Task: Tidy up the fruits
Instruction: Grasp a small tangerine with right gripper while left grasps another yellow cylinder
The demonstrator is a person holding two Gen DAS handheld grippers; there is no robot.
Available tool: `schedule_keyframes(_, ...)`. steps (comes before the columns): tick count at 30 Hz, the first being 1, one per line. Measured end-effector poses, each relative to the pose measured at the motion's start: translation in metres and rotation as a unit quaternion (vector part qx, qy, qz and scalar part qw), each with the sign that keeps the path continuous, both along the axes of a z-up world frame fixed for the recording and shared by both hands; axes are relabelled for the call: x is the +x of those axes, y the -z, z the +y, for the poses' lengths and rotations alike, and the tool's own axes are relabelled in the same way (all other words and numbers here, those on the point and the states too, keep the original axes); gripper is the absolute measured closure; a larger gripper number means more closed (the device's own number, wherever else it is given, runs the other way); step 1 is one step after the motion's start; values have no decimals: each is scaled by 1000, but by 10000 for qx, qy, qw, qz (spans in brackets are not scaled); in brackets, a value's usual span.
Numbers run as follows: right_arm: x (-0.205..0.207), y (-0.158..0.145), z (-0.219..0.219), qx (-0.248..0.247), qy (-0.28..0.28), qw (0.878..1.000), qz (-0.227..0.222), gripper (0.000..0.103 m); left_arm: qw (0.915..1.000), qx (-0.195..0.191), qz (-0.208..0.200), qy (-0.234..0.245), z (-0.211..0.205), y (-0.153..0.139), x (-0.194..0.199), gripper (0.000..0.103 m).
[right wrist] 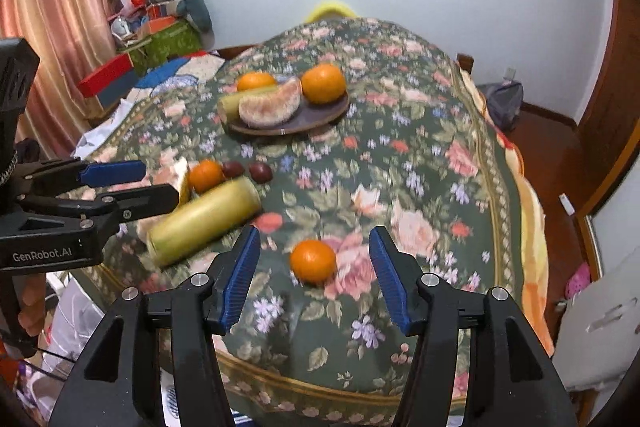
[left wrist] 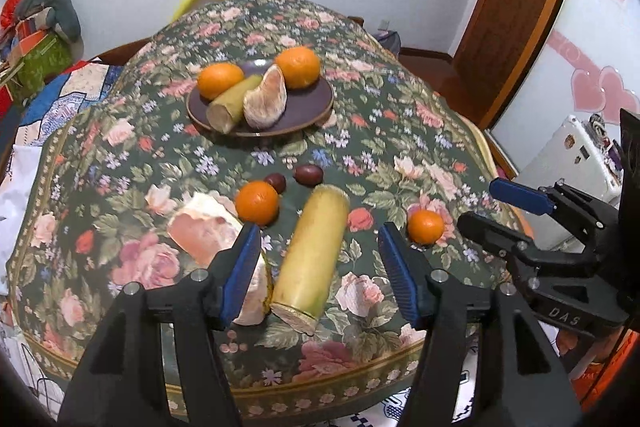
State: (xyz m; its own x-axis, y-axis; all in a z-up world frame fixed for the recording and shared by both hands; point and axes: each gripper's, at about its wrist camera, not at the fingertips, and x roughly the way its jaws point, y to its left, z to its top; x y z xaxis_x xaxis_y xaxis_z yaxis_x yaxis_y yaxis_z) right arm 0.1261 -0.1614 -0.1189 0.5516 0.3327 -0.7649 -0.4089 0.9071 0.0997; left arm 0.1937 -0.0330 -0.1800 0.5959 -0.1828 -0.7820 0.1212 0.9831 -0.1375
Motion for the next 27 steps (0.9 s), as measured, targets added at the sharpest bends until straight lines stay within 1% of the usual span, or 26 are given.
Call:
schedule_keyframes(3,2,15,-1,-29,7,9999,163,50,9999,35,109,46,-4,12,6,43)
schedule_keyframes(9,8,36,-1,40,-7,9990,450,50,9993,91,349,134,-11,33,17,53)
schedule_keyframes(12,10,43,2,72,-64,9986,528,50,9991,209,344,142,-14,38,22,53)
schedule_keyframes(13,11,45,2,79,-69,9984,547,52,9990,233,345,149,-14,40,24,53)
schedule_keyframes(14,13,47,3,88,-74,9982,581,57,9989,260,359,156,-15,42,26,53)
schedule_keyframes(16,17,53,4,133,-90,9975,686,61,9985,307,409,174,-15,46,29,53)
schedule_keyframes(19,18,55,3,159,-77,9976,671,65,9980,354,486,189,-16,52,36,54)
schedule_keyframes(22,20,54,3,289,-109,9971,698,71,9976,384,541,203,-18,58,41,54)
schedule_keyframes(25,20,53,2,320,-96,9970,700,71,9975,381,542,241,-19,61,44,55)
schedule_keyframes(27,20,53,1,339,-92,9970,696,71,9975,384,556,226,-18,63,47,57)
